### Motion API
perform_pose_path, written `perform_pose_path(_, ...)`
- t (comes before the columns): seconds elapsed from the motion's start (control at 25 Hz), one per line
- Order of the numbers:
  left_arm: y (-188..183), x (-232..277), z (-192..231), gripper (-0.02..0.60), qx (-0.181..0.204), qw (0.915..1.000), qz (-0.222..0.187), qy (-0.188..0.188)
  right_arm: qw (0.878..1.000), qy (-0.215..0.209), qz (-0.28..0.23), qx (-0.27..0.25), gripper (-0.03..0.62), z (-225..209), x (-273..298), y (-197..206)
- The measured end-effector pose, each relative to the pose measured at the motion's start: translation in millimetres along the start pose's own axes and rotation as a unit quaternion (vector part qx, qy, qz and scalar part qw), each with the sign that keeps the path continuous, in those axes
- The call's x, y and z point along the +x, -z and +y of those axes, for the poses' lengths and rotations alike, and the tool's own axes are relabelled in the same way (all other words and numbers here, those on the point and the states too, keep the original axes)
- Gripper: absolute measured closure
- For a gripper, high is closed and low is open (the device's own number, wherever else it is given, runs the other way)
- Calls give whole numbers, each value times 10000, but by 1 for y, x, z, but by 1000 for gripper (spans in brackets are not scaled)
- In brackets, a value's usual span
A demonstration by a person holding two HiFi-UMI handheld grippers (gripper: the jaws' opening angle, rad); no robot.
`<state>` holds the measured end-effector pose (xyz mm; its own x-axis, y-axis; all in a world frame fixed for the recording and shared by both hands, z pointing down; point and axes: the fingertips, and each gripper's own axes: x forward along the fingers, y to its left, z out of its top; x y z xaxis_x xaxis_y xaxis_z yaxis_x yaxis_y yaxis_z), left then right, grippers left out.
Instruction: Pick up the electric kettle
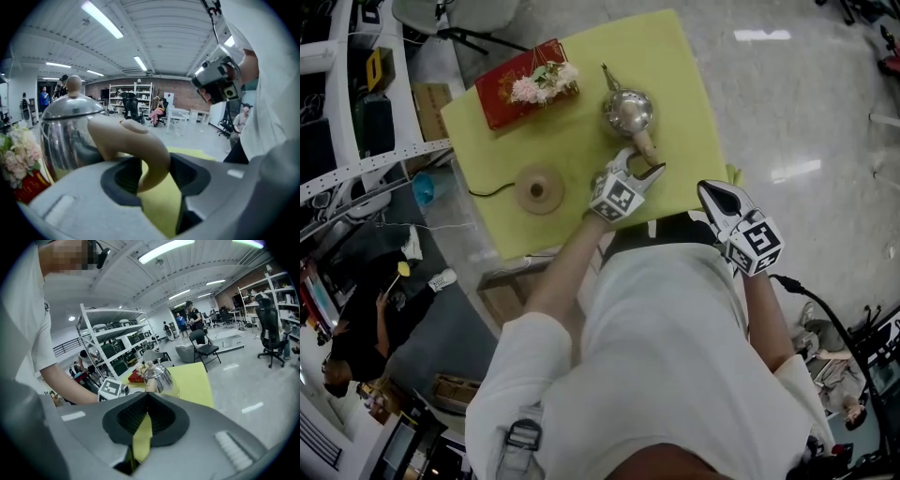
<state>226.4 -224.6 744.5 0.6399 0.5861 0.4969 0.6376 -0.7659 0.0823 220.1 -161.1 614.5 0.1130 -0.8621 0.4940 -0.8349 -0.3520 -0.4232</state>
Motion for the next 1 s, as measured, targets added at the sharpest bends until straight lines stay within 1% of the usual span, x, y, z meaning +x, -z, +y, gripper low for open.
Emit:
perform_pose_path(0.16,0,-17,0,399,-100,9999,-13,-107,9999,-21,-47,-91,589,12,-2,-3)
perform_pose_path(0.28,-7,-35,0,399,-122,9996,-66,-260,9999,-29,-69,-146,589,21,-7,-6)
perform_pose_path(0.56,-27,-77,-4,400,-165,9979,-321,-540,9993,-29,-224,-307,589,42,-6,-16)
perform_pose_path(0.64,-35,-91,-7,419,-214,9969,-428,-627,9990,-20,-261,-357,589,48,-7,-18)
perform_pose_path(0.72,-43,-106,-12,451,-252,9957,-521,-722,9987,-13,-299,-402,589,56,-8,-20)
perform_pose_path(1.0,-71,-161,-21,522,-373,9900,-918,-1007,9975,70,-476,-513,589,74,-13,-30)
